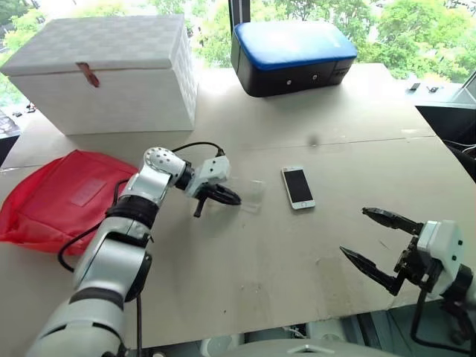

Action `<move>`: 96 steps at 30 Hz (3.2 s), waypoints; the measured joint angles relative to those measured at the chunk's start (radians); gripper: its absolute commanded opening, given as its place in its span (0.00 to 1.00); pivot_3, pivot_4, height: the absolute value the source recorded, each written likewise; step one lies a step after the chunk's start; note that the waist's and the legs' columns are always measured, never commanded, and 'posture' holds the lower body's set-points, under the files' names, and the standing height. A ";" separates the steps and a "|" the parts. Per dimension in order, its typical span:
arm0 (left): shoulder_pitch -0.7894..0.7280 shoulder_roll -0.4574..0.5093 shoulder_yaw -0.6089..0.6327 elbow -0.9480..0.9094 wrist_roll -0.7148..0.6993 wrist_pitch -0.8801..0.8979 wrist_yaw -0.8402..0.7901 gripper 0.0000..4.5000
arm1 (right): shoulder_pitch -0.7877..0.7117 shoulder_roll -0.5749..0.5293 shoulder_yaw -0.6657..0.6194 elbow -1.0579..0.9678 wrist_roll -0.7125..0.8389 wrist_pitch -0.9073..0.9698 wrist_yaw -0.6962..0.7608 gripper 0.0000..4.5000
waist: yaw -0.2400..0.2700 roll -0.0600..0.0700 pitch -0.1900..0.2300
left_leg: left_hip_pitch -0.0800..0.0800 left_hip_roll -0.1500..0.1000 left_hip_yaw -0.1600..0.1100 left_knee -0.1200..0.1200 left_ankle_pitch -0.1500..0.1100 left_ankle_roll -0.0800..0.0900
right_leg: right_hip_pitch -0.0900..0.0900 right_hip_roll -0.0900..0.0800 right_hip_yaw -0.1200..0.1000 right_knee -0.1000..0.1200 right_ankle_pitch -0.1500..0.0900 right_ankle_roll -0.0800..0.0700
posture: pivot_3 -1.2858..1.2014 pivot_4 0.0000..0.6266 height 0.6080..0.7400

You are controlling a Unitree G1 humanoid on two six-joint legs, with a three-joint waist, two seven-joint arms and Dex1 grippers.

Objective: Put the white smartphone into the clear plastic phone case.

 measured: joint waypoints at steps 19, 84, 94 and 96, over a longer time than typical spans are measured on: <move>0.262 -0.067 -0.058 -0.758 -0.080 0.646 0.391 0.54 | -0.481 -0.008 0.261 0.189 -0.064 0.379 -0.245 1.00 | 0.004 0.000 0.000 | 0.000 -0.002 -0.001 0.004 0.000 0.000 | -0.001 0.004 0.009 0.003 0.000 0.000 | 0.52 0.24 0.96; 0.859 0.048 0.504 -1.031 -0.428 0.252 0.624 0.96 | -1.097 0.213 0.524 0.429 -0.098 0.786 -0.106 0.61 | -0.027 0.003 -0.006 | -0.002 -0.001 0.003 -0.007 0.000 -0.001 | -0.012 0.010 0.021 0.001 0.000 -0.002 | 0.52 0.24 0.96; 1.006 0.061 0.551 -0.998 -0.418 0.163 0.575 0.96 | -1.171 0.012 0.978 0.527 -0.343 0.399 0.195 0.61 | -0.029 0.003 -0.005 | -0.002 -0.001 0.005 -0.006 0.000 0.000 | -0.013 0.007 0.021 0.000 0.000 -0.002 | 0.52 0.24 0.96; 1.036 0.064 0.556 -0.982 -0.417 0.144 0.558 0.96 | -1.184 0.016 0.994 0.562 -0.376 0.359 0.222 0.61 | -0.028 0.002 -0.005 | -0.002 -0.001 0.005 -0.006 0.000 -0.001 | -0.014 0.007 0.020 0.000 -0.001 -0.002 | 0.52 0.24 0.96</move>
